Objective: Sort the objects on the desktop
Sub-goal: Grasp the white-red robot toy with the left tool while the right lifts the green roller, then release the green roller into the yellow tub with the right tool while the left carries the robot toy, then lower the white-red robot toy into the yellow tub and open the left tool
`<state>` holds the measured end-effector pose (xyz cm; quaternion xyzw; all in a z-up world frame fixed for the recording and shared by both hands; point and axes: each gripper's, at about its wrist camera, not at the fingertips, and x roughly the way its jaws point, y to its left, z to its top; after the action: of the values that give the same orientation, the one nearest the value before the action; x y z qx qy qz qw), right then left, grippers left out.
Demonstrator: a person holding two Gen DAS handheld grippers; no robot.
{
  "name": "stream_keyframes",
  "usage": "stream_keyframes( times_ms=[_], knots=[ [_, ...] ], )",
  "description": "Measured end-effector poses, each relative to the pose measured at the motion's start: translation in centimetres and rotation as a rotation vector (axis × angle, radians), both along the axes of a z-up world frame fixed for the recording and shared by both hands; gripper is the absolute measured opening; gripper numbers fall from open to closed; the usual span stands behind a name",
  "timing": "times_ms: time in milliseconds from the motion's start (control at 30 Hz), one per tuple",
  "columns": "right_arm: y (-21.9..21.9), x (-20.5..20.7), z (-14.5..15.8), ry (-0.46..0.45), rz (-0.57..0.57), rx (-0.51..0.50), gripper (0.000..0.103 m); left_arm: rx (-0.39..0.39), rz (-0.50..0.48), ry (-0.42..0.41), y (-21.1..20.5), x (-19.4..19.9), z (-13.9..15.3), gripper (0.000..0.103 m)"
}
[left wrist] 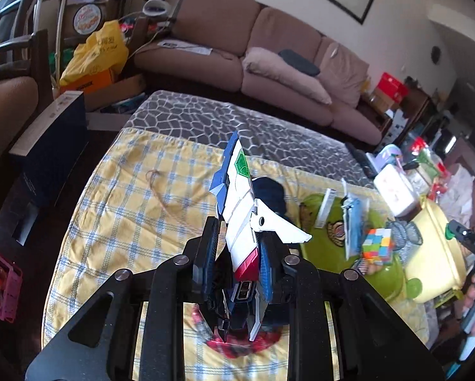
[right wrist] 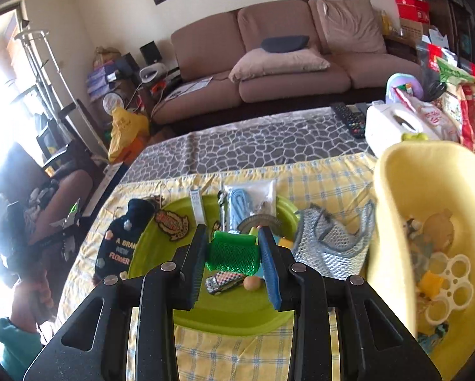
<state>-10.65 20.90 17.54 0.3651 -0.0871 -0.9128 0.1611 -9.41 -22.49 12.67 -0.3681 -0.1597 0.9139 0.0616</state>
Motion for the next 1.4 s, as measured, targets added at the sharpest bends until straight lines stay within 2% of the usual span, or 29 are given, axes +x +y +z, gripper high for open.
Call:
stream_keyframes(
  times_ms=[200,367,500,633,700,767,933,1167,1400],
  knots=[
    [6.7,1.9,2.2,0.02,-0.179,0.091,0.033,-0.007,-0.139,0.041,7.0,0.2,2.2,0.022],
    [12.5,3.3,0.9,-0.031,-0.31,0.15,0.034,0.016,-0.27,0.026,14.2,-0.5,2.7,0.022],
    [15.0,4.0,-0.5,-0.086,-0.295,0.125,0.034,0.033,-0.38,0.015,20.4,-0.7,3.4,0.022],
    [14.9,4.2,-1.6,-0.144,-0.202,0.105,0.036,0.018,-0.475,0.011,26.7,-1.2,4.8,0.022],
    [14.7,4.4,-1.8,-0.151,-0.169,0.109,0.049,0.013,-0.527,0.017,29.9,-1.4,5.8,0.022],
    [15.0,4.8,-1.6,-0.138,-0.182,0.109,0.068,-0.003,-0.573,0.023,33.0,-1.7,6.8,0.022],
    [18.5,6.2,0.5,-0.035,-0.333,0.058,0.079,-0.062,-0.727,0.023,41.4,-1.8,8.2,0.022],
    [24.8,10.1,3.4,0.141,-0.559,-0.148,0.083,-0.14,-0.922,-0.072,51.4,-2.1,6.3,0.022],
    [26.4,9.8,2.9,0.098,-0.582,-0.136,0.083,-0.252,-1.06,-0.161,57.1,-1.7,3.2,0.022]
  ],
)
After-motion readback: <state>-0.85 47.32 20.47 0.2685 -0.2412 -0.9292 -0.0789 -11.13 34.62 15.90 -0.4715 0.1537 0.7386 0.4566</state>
